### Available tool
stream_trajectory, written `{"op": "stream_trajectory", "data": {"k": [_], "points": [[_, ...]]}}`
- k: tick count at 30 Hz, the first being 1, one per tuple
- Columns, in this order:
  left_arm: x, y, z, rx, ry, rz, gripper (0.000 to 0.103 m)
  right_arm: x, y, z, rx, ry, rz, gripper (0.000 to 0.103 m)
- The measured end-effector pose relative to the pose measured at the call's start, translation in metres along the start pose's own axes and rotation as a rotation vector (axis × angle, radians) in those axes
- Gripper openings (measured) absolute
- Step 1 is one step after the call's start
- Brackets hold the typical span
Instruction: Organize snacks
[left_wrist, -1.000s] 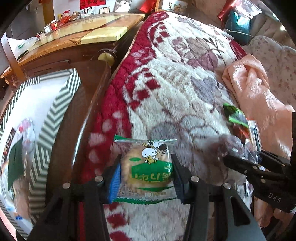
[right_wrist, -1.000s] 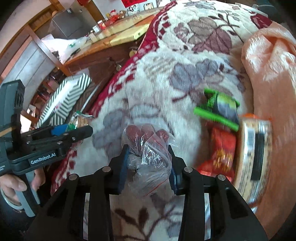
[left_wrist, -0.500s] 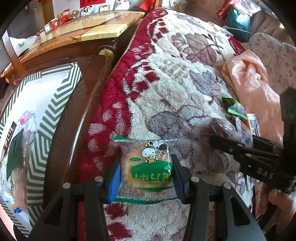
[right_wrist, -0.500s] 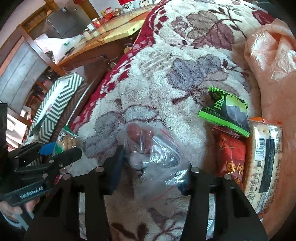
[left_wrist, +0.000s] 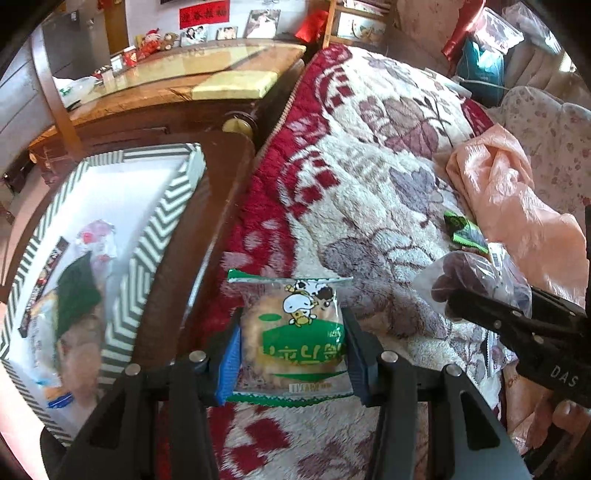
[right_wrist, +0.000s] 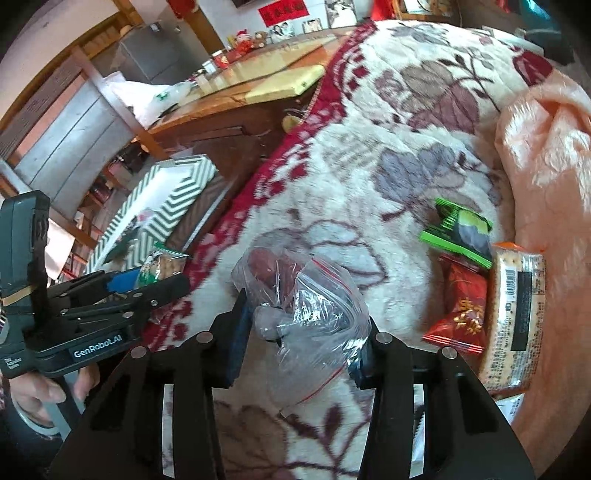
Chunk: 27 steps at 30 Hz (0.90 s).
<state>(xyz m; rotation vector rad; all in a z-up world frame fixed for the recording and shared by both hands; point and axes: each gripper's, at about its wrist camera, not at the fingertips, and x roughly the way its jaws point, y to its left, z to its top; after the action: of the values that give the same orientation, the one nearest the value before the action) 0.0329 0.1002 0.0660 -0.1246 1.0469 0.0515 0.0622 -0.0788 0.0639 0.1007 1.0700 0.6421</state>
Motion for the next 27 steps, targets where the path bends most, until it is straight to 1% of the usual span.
{"op": "stream_trajectory", "data": {"k": [3, 10, 27], "points": [[-0.009, 0.008, -0.002, -0.009, -0.02, 0.014, 0.051, -0.001, 0.013, 0.002, -0.023, -0.002, 0.01, 0.043], [-0.024, 0.032, -0.008, -0.042, -0.045, 0.046, 0.051, 0.007, 0.046, 0.0, -0.078, 0.029, 0.035, 0.043], [-0.05, 0.102, -0.019, -0.156, -0.083, 0.112, 0.051, 0.029, 0.122, 0.008, -0.221, 0.075, 0.073, 0.043]]}}
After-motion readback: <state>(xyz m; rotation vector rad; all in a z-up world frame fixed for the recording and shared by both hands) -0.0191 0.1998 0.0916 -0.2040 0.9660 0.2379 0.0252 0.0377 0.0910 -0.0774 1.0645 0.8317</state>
